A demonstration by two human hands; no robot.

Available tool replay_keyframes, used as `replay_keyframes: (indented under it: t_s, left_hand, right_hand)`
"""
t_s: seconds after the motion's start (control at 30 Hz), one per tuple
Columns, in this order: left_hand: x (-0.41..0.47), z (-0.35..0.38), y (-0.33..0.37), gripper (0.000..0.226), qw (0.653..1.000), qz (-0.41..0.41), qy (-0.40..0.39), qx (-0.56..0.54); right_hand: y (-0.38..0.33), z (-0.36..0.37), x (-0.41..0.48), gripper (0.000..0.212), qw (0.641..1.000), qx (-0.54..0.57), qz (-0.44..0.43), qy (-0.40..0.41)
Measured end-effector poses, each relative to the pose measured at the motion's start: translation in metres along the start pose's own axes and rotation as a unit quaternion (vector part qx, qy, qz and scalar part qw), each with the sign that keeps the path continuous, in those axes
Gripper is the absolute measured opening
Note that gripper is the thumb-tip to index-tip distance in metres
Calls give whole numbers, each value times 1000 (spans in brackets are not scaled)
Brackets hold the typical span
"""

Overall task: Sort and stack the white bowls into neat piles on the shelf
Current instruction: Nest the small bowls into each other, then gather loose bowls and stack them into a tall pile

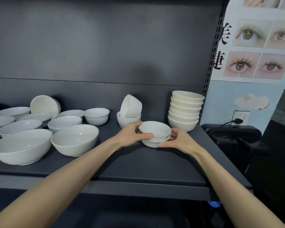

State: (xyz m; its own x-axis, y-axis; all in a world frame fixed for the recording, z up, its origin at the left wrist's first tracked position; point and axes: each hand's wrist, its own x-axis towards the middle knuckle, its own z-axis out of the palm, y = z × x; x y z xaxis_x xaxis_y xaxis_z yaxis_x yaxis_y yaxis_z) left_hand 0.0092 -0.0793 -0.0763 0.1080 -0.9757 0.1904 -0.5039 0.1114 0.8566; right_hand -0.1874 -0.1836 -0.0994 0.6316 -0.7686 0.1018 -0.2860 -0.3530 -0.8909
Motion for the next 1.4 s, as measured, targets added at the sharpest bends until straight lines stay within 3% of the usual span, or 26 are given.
replay_keyframes:
  t_s: [0.1, 0.2, 0.33, 0.47, 0.57, 0.73, 1.0, 1.17, 1.3, 1.4]
  left_hand:
    - [2, -4, 6, 26, 998, -14, -22, 50]
    - [5, -12, 13, 43, 990, -41, -30, 131]
    - [-3, -25, 30, 54, 962, -54, -62, 262]
    - [-20, -49, 49, 55, 935, -46, -44, 349]
    - [-36, -74, 58, 52, 918, -44, -29, 392]
    - [-74, -120, 62, 47, 914, -42, 16, 404]
    - [-137, -184, 20, 52, 919, -71, 58, 385]
    - [-169, -216, -6, 64, 925, -73, 74, 366]
    - [-193, -226, -25, 53, 920, -75, 80, 377]
    - [-207, -232, -36, 80, 921, -80, 85, 372]
  right_hand:
    - [-11, -4, -4, 82, 999, -49, 9, -9]
    - [-25, -10, -8, 80, 993, -115, 27, -13]
    - [-44, -15, -14, 114, 977, -215, 3, -13]
    - [-70, -15, -18, 83, 951, -310, -17, -10]
    - [-94, -3, -15, 72, 936, -350, -47, -10]
    - [-129, 33, -7, 64, 923, -372, -96, -22]
    - [-162, 121, -3, 65, 936, -330, -110, -61]
    - [-171, 164, -7, 65, 945, -308, -91, -65]
    - [-167, 194, -11, 77, 950, -300, -65, -56]
    - [-169, 210, -15, 88, 951, -303, -51, -40]
